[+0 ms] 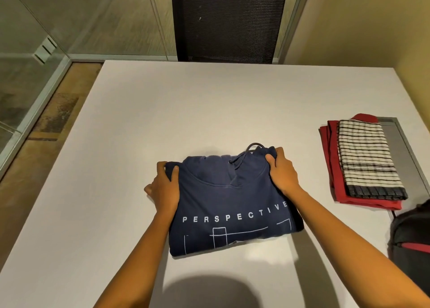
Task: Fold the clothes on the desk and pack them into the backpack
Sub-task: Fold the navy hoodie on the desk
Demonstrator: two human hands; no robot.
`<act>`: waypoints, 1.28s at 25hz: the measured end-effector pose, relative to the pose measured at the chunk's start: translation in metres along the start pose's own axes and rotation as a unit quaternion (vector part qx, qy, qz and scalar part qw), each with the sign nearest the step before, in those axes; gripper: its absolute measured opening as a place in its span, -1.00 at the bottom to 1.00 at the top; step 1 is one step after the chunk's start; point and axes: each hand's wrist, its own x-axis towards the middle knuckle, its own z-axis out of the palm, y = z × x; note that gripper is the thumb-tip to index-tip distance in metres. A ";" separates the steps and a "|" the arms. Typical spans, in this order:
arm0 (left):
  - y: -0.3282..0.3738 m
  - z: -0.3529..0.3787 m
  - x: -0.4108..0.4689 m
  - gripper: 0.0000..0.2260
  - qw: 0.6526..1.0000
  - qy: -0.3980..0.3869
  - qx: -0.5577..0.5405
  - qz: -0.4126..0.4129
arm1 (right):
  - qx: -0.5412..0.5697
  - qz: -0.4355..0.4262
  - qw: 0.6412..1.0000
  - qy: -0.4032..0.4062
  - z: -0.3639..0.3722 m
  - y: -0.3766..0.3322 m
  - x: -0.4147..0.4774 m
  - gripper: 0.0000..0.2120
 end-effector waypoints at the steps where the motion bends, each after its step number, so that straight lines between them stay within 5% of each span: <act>1: -0.003 0.003 0.003 -0.81 1.000 0.010 0.026 0.014 | -0.056 -0.002 0.998 0.020 0.004 -0.001 0.001 -0.70; 6: -0.002 0.006 0.012 -0.85 0.996 0.006 0.085 0.031 | -0.323 -0.043 0.943 0.067 0.006 0.005 0.002 -0.57; 10: -0.005 0.005 0.020 -0.78 0.993 -0.030 0.101 0.044 | -0.271 -0.153 0.932 0.185 0.006 -0.012 -0.031 -0.49; 14: -0.013 0.006 0.022 -0.75 0.996 -0.052 0.067 0.041 | -0.217 -0.379 0.899 0.036 0.029 -0.033 -0.074 -0.53; 19: -0.018 0.007 0.019 -0.76 0.998 -0.043 0.039 0.036 | -0.273 -0.332 0.902 -0.034 0.058 -0.061 -0.038 -0.41; 25: -0.017 0.004 0.009 -0.75 0.997 -0.032 -0.015 0.062 | -0.236 -0.342 0.905 -0.090 0.058 -0.106 -0.004 -0.73; 28: -0.016 0.005 0.006 -0.75 0.996 -0.036 -0.038 0.069 | -0.262 -0.285 0.917 -0.093 0.071 -0.117 0.014 -0.70; 32: -0.002 0.003 0.010 -0.67 0.990 0.022 0.117 0.081 | -0.307 -0.285 0.904 -0.082 0.097 -0.093 0.025 -0.64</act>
